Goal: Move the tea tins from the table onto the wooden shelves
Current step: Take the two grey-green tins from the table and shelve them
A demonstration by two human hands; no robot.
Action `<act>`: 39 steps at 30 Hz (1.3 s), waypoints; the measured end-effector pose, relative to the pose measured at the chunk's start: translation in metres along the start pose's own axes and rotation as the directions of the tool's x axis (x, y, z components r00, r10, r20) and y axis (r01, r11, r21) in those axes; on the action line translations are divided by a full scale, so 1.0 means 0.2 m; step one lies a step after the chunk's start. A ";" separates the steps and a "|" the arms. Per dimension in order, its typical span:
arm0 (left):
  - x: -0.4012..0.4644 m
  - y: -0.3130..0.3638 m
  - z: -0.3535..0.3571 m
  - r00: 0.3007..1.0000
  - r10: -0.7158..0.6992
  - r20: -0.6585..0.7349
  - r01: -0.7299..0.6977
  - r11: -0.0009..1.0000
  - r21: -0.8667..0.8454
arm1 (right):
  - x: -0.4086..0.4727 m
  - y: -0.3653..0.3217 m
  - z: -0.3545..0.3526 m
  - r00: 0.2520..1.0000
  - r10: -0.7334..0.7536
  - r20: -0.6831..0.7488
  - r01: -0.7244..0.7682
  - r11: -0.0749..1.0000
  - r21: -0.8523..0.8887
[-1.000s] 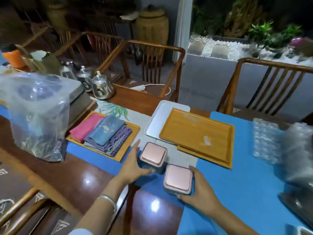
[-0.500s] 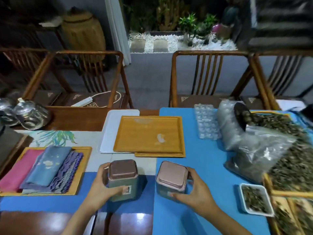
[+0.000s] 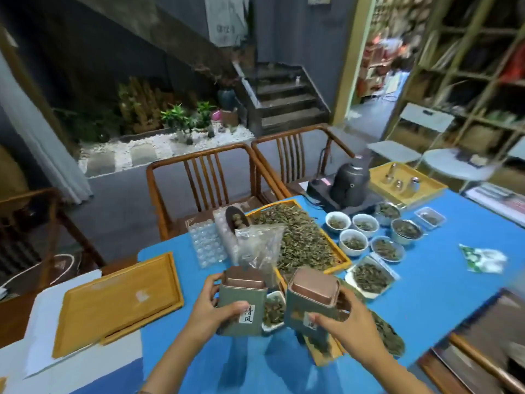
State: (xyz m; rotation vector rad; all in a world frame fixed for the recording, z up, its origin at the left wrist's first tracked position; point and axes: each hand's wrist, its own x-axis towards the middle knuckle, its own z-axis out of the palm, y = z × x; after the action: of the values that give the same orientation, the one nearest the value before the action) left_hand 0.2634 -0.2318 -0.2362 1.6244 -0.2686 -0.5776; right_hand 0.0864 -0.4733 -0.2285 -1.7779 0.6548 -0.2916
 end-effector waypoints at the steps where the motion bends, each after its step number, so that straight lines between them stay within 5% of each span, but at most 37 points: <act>1: 0.01 0.04 0.13 0.999 0.016 0.037 -0.017 1.000 0.024 | -0.04 0.02 -0.12 0.998 -0.007 -0.063 0.007 1.000 -0.003; 7: -0.19 0.31 1.20 0.948 0.099 0.302 -0.137 0.984 0.110 | -0.64 0.22 -1.09 0.873 0.031 -0.486 -0.016 0.999 0.035; 12: -0.57 0.40 2.20 0.817 0.124 0.563 -0.221 0.969 0.108 | -1.39 0.44 -1.88 0.644 0.060 -0.763 -0.043 0.998 0.042; 15: -0.91 0.39 2.77 0.697 0.149 0.702 -0.285 0.955 0.080 | -1.88 0.57 -2.25 0.442 0.101 -0.892 -0.059 0.995 0.083; 18: -1.22 0.41 3.22 0.611 0.124 0.782 -0.254 0.966 0.044 | -2.29 0.65 -2.50 0.246 0.095 -0.965 -0.068 0.994 0.081; 25: -1.71 0.50 4.00 0.470 0.069 0.880 -0.157 0.988 0.007 | -2.83 0.84 -2.97 0.026 0.131 -0.991 -0.054 0.990 0.130; 29: -1.80 0.49 4.34 0.424 0.056 0.904 -0.146 0.989 0.007 | -2.88 0.99 -3.23 -0.023 0.137 -0.990 -0.074 0.988 0.138; 34: -1.76 0.45 4.86 0.396 0.067 0.916 -0.135 0.991 -0.014 | -2.77 1.22 -3.75 0.031 0.142 -0.989 -0.072 0.988 0.139; 39: -1.61 0.52 5.42 0.479 0.079 0.874 -0.133 0.991 -0.017 | -2.55 1.35 -4.40 0.121 0.129 -0.984 -0.065 0.990 0.122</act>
State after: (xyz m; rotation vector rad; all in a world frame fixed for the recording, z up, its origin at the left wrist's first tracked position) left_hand -0.5493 -1.0174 -0.1156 1.2007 -1.1606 -1.3026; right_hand -0.8522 -0.9402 -0.1435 -1.2210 1.7085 -1.5167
